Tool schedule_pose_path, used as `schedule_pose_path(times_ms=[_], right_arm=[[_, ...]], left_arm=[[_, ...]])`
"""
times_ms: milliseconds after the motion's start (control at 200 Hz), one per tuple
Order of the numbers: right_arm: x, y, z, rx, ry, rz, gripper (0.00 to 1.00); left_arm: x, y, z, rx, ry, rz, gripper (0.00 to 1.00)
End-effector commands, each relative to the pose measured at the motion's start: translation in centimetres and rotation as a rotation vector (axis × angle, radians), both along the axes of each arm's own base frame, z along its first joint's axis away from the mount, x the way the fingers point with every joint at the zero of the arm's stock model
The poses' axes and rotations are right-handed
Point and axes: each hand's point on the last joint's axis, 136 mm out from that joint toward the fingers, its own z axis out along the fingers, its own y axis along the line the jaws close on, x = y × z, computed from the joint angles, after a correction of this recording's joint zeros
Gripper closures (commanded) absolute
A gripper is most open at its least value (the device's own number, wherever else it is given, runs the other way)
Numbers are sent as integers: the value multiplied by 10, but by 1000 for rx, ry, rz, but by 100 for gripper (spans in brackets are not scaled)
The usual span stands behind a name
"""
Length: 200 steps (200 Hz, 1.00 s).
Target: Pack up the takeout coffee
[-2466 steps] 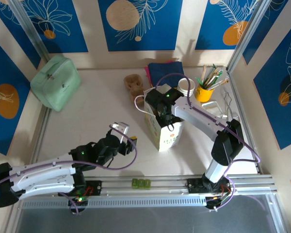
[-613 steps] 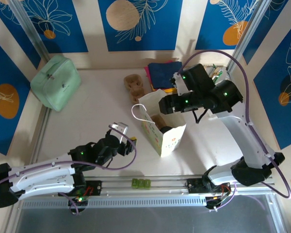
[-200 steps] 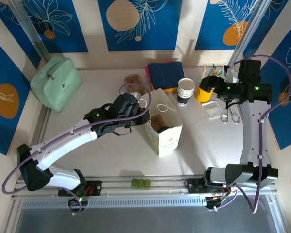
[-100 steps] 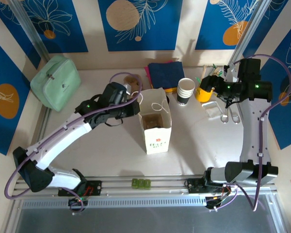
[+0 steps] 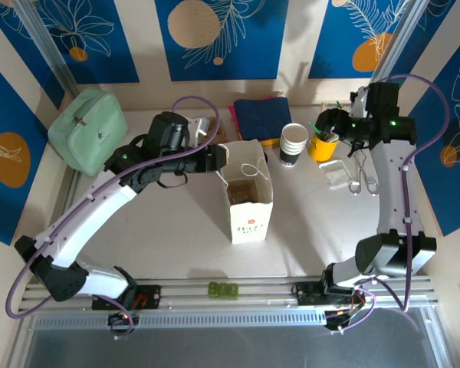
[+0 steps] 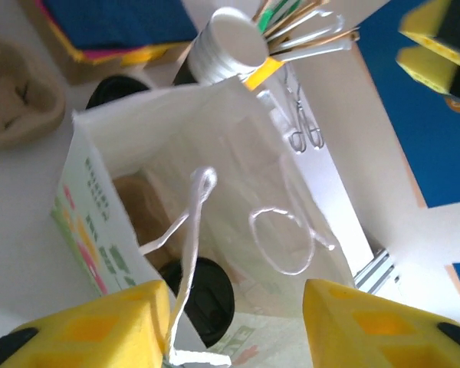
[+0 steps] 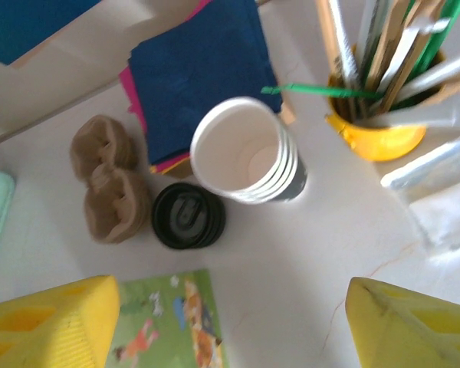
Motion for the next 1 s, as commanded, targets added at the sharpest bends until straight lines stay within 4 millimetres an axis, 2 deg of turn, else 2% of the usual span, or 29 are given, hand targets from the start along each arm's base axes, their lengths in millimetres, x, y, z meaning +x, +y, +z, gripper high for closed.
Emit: schedule_pose_path(times_ms=[0, 145, 270, 400, 545, 745, 875, 995], right_arm=[[32, -9, 23, -120, -132, -24, 22], [68, -2, 30, -166, -220, -6, 30], [92, 20, 24, -196, -256, 91, 31], [114, 34, -2, -256, -222, 151, 31], [134, 39, -33, -315, -121, 174, 32], [152, 36, -70, -407, 21, 173, 34], [153, 30, -89, -439, 104, 159, 35], [150, 26, -96, -443, 137, 152, 35]], left_arm=[[-3, 19, 40, 20, -197, -17, 45], [-6, 47, 65, 80, -407, 25, 42], [-10, 68, 80, 121, -520, 72, 41], [-10, 81, 85, 155, -569, 118, 39], [-4, 94, 83, 216, -572, 172, 35], [-5, 95, 79, 211, -553, 182, 34], [-7, 97, 74, 211, -534, 186, 33], [-9, 97, 72, 199, -531, 187, 32]])
